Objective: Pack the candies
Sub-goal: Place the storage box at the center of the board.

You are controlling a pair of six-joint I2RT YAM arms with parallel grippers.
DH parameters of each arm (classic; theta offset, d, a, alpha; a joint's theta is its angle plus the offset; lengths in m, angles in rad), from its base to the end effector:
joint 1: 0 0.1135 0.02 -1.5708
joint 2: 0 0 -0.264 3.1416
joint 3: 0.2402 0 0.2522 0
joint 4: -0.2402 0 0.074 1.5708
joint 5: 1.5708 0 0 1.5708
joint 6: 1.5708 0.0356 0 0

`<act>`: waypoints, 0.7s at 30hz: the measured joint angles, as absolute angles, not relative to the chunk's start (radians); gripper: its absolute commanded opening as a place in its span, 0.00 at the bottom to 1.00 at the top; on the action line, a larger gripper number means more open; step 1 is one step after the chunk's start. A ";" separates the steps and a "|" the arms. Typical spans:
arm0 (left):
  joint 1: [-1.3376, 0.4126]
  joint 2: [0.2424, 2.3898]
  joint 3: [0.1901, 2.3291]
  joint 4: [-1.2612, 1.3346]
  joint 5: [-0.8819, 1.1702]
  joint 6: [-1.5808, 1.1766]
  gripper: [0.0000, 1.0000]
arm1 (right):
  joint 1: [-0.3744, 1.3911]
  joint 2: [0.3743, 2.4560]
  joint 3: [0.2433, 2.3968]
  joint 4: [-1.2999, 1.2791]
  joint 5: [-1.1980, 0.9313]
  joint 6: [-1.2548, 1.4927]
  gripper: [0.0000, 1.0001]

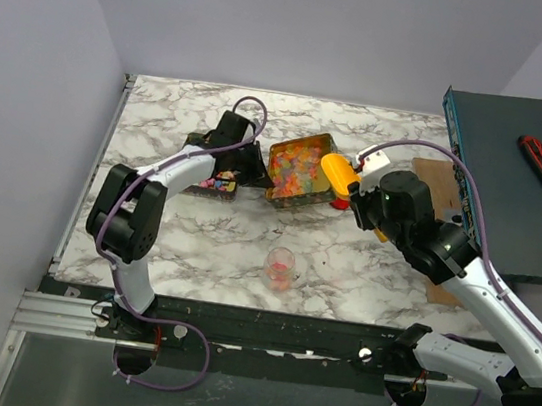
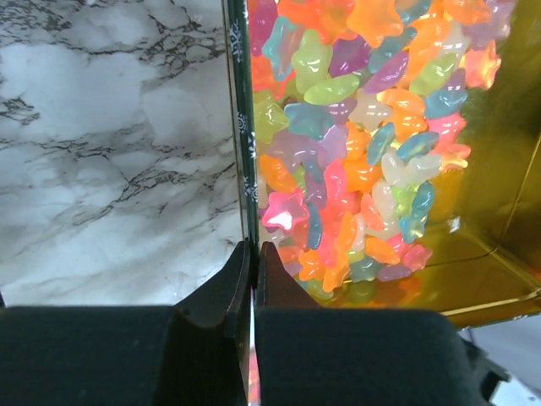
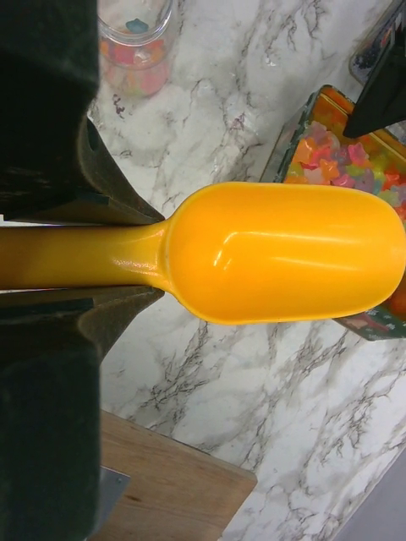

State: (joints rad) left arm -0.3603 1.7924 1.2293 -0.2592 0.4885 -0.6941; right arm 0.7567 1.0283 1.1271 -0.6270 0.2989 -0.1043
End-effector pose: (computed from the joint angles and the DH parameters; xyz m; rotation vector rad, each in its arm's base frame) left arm 0.3581 -0.1528 0.2138 -0.1763 2.5397 -1.0464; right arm 0.1634 0.1399 0.3690 -0.7001 1.9527 0.0855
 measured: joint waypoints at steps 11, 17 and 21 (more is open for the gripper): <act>-0.431 1.807 1.289 -0.363 0.333 -0.635 0.00 | 0.757 1.034 1.127 -0.630 0.297 -0.101 0.01; -0.443 1.827 1.344 -0.488 0.187 -0.587 0.00 | 0.757 1.047 1.127 -0.630 0.296 -0.102 0.01; -0.446 1.829 1.361 -0.516 0.135 -0.574 0.00 | 0.757 1.051 1.124 -0.628 0.293 -0.102 0.01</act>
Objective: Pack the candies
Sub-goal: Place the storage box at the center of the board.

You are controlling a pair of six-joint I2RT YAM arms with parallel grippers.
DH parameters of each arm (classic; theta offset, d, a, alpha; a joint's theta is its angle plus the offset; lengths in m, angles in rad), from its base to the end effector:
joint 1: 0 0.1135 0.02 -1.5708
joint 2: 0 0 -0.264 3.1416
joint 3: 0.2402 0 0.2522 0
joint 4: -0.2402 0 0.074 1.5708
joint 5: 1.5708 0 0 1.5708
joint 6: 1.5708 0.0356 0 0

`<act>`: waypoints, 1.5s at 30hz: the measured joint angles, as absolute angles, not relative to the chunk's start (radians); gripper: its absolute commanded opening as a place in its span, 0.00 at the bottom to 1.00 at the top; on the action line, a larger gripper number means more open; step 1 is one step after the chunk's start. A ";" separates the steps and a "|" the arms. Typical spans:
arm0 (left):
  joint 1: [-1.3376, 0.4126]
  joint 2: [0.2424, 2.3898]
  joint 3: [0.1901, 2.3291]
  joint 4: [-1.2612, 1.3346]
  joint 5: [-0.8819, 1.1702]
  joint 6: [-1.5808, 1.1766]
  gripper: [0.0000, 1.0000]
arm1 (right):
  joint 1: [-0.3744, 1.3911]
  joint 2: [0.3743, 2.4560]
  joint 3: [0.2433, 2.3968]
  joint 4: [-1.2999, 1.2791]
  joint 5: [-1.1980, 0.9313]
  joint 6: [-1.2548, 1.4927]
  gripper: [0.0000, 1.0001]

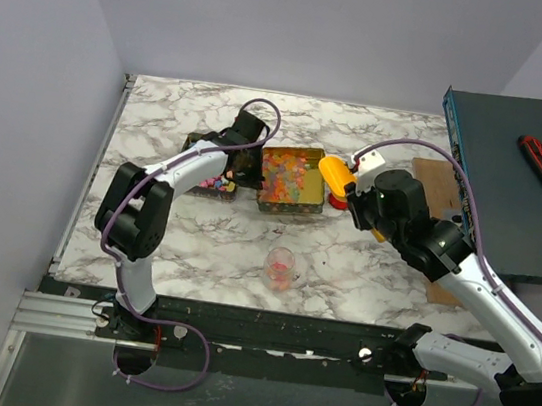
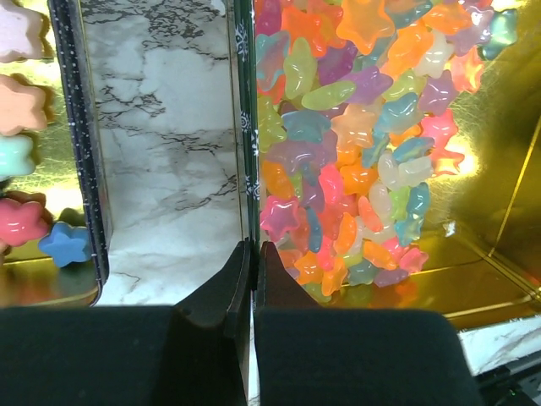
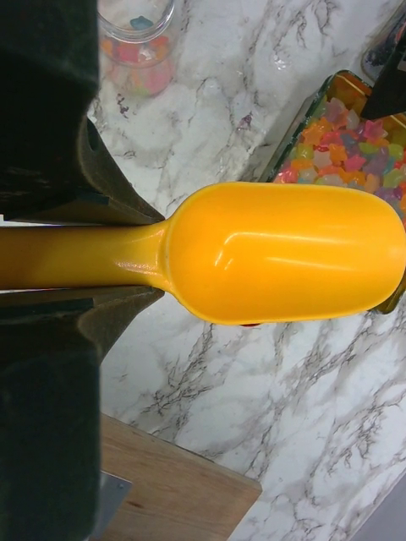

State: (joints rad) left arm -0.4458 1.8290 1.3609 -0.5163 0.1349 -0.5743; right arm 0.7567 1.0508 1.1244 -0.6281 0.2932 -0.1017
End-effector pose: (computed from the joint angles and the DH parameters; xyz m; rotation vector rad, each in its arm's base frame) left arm 0.3530 -0.1740 0.2207 -0.1158 2.6395 -0.5451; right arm 0.1675 0.1440 0.3635 -0.7145 1.9749 0.0823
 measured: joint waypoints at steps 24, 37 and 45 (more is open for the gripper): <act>-0.489 1.953 1.493 -0.571 0.089 -0.636 0.29 | 0.752 1.065 1.105 -0.627 0.286 -0.105 0.01; -0.493 1.836 1.428 -0.569 0.089 -0.632 0.44 | 0.752 1.135 1.140 -0.682 0.282 -0.117 0.01; -0.493 1.581 1.320 -0.583 0.117 -0.563 0.51 | 0.752 1.232 1.205 -0.760 0.278 -0.132 0.01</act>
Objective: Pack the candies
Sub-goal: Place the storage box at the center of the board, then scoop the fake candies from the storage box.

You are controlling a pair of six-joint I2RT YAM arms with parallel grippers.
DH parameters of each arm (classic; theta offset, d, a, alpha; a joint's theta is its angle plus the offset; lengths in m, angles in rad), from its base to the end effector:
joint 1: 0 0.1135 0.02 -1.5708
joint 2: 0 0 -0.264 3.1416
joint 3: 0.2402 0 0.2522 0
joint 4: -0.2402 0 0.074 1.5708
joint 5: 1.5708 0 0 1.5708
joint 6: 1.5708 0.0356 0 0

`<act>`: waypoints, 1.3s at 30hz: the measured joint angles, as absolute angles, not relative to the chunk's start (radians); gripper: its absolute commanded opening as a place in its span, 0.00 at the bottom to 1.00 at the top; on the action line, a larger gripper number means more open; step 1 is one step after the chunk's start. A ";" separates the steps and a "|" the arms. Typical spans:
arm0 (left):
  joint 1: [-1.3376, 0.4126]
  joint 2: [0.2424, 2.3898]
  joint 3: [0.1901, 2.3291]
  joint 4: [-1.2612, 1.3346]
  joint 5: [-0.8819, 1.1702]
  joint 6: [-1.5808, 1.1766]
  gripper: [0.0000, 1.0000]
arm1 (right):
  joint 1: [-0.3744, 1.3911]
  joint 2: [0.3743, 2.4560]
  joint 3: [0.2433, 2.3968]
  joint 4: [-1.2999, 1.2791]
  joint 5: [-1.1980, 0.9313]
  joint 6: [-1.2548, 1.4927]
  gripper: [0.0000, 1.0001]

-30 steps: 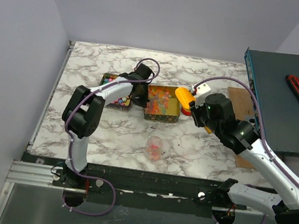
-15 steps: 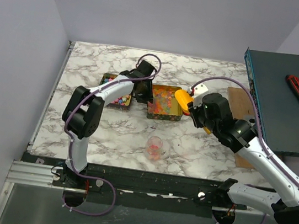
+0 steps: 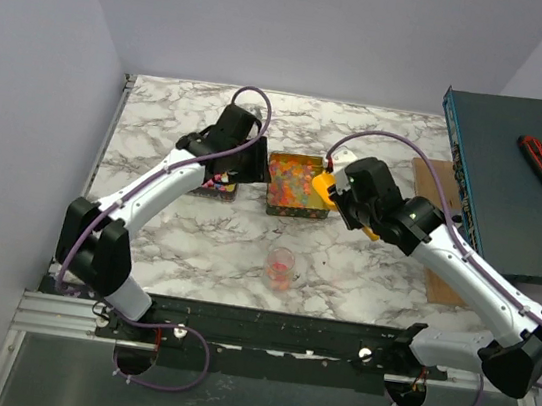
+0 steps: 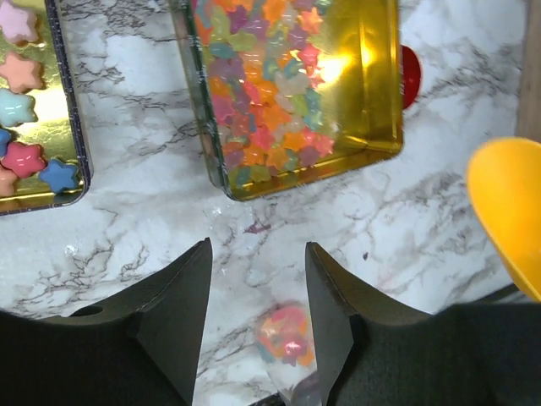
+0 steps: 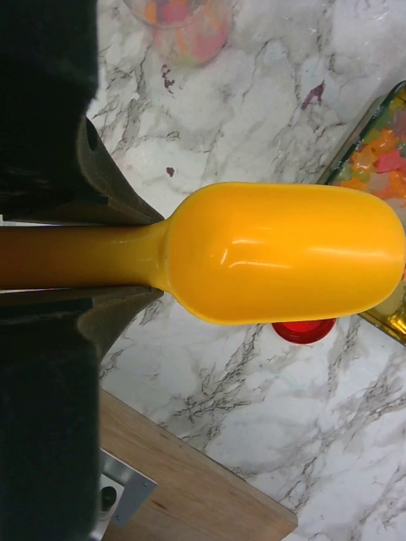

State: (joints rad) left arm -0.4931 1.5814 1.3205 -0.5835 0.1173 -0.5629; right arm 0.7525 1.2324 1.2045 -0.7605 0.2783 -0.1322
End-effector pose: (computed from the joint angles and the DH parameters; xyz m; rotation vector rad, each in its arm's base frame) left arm 0.3042 -0.1682 0.2905 -0.0315 2.5040 -0.6064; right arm 0.1930 0.1673 0.3389 -0.8710 2.1517 -0.0174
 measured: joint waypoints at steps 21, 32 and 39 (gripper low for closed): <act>-0.493 0.976 0.978 -0.641 0.315 -0.348 0.71 | 0.768 1.576 1.525 -0.944 0.447 -0.346 0.01; -0.493 0.702 0.811 -0.603 0.226 -0.311 0.98 | 0.821 1.765 1.645 -1.037 0.571 -0.386 0.01; -0.493 0.615 0.788 -0.587 0.163 -0.309 0.99 | 0.837 1.859 1.687 -1.074 0.643 -0.395 0.01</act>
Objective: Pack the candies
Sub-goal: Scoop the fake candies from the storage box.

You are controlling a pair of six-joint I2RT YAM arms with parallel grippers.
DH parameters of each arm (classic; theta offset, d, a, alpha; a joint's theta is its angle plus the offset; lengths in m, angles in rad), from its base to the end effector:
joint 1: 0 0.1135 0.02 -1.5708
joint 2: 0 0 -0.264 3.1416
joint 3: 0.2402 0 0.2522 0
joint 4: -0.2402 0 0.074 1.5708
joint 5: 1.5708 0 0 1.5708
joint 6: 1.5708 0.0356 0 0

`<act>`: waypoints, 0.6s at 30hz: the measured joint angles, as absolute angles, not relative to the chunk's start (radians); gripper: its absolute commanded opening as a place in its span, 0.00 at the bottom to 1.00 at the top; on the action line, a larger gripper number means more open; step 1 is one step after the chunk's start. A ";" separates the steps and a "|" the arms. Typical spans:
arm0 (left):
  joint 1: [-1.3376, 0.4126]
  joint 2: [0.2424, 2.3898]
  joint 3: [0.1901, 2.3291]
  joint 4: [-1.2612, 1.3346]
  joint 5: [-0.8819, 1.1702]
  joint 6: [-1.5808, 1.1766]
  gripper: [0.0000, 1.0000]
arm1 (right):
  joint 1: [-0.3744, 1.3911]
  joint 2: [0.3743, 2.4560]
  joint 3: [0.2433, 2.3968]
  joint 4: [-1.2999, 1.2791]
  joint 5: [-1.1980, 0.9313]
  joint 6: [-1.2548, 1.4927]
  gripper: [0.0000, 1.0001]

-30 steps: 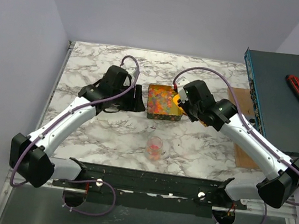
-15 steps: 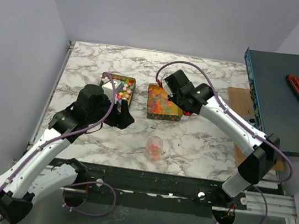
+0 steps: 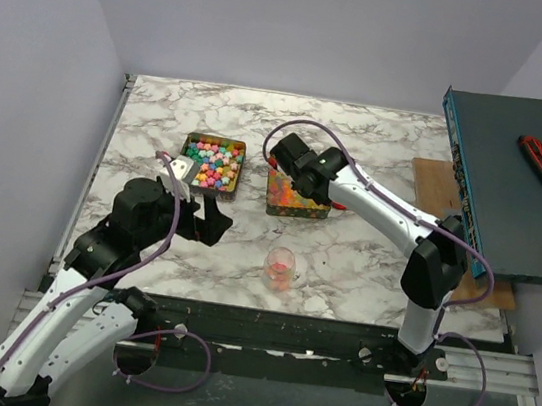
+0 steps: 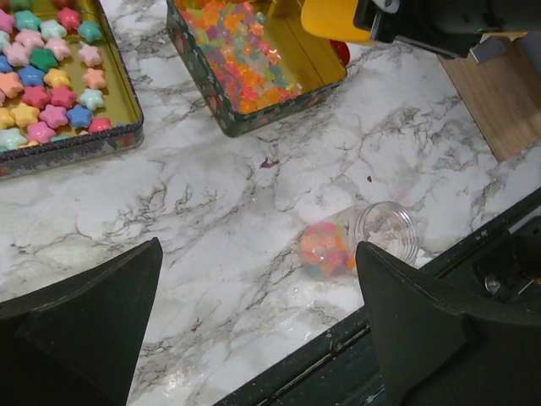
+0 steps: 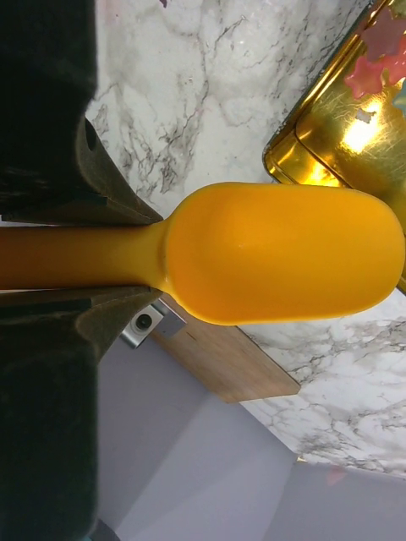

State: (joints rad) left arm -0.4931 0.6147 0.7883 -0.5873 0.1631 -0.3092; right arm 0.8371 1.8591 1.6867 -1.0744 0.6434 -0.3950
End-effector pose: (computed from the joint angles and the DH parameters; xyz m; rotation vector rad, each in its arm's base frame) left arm 0.1163 -0.0691 0.3233 0.2958 2.0217 -0.6738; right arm 0.2699 0.2674 0.2865 -1.3828 2.1976 -0.7501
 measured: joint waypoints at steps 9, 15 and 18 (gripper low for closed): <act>-0.495 0.522 0.783 -0.580 0.058 -0.310 0.99 | 0.839 1.951 1.744 -1.083 0.671 -0.415 0.01; -0.498 0.491 0.777 -0.579 -0.002 -0.310 0.99 | 0.839 2.011 1.754 -1.081 0.675 -0.428 0.01; -0.500 0.491 0.776 -0.578 -0.016 -0.310 0.99 | 0.839 2.036 1.760 -1.080 0.675 -0.438 0.01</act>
